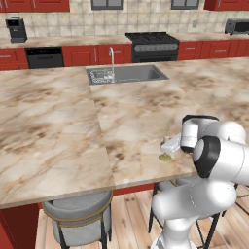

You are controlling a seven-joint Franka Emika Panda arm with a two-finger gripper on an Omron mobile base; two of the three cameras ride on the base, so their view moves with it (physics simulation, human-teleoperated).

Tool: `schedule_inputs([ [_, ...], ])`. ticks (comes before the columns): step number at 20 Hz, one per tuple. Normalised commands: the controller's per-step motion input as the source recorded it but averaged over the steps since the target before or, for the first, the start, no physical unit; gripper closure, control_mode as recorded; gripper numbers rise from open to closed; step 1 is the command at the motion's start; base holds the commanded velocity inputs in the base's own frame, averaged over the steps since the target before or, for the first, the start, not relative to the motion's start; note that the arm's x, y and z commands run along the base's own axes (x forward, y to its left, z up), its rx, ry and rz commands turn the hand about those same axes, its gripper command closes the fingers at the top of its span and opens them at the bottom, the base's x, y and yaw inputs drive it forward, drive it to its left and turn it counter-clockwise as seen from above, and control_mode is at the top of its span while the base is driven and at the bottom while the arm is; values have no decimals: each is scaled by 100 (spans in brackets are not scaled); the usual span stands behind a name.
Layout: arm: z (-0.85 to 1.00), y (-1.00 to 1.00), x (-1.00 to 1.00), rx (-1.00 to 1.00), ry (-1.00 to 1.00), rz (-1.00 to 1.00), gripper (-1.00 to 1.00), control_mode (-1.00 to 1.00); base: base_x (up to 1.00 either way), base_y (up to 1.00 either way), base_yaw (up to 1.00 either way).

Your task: Get the candle and the beer from the cabinet and move them to the dining counter.

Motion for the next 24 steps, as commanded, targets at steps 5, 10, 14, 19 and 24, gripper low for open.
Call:
schedule_inputs([
  [5,0,0,0,0,0,0,100,-100,0,0,0],
  [10,0,0,0,0,0,0,-100,-100,0,0,0],
  [14,0,0,0,0,0,0,-100,-100,0,0,0],
  [19,0,0,8,0,0,0,-100,-100,0,0,0],
  [24,16,-6,11,0,1,0,-100,-100,0,0,0],
])
